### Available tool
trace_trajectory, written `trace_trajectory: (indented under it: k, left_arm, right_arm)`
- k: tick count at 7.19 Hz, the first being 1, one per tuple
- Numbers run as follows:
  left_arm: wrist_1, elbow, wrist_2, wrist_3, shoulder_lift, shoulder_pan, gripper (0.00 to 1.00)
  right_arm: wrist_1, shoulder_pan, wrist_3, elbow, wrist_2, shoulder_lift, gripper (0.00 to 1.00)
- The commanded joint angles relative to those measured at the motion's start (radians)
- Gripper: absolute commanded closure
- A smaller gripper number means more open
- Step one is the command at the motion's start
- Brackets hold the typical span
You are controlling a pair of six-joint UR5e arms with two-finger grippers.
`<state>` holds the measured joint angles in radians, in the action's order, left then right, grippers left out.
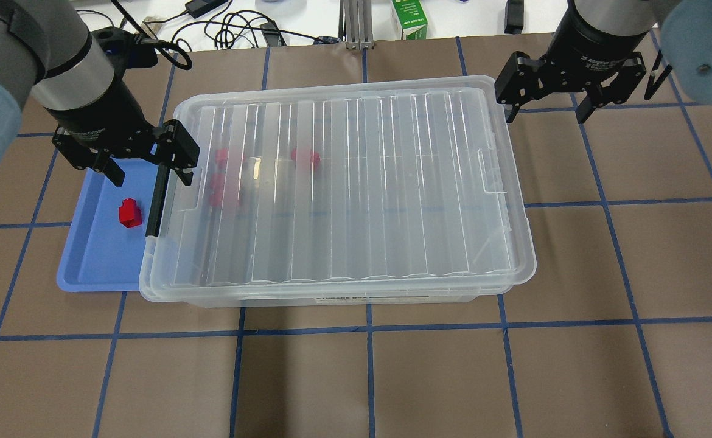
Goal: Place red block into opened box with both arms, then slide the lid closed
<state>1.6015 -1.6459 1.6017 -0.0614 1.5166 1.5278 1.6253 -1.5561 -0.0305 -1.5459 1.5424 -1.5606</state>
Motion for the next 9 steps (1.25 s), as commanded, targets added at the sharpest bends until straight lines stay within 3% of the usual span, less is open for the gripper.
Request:
trace_trajectory:
  k: [1,9]
  left_arm:
    - [0.001,-0.002,-0.003,0.0,0.004,0.0,0.0]
    - [-0.003,0.0,-0.003,-0.002,0.004,-0.005,0.0]
  right_arm:
    - [-0.002,-0.001,0.0,-0.002,0.001,0.001,0.0]
    - [0.001,-0.001,0.001,-0.002,0.002,0.013,0.0]
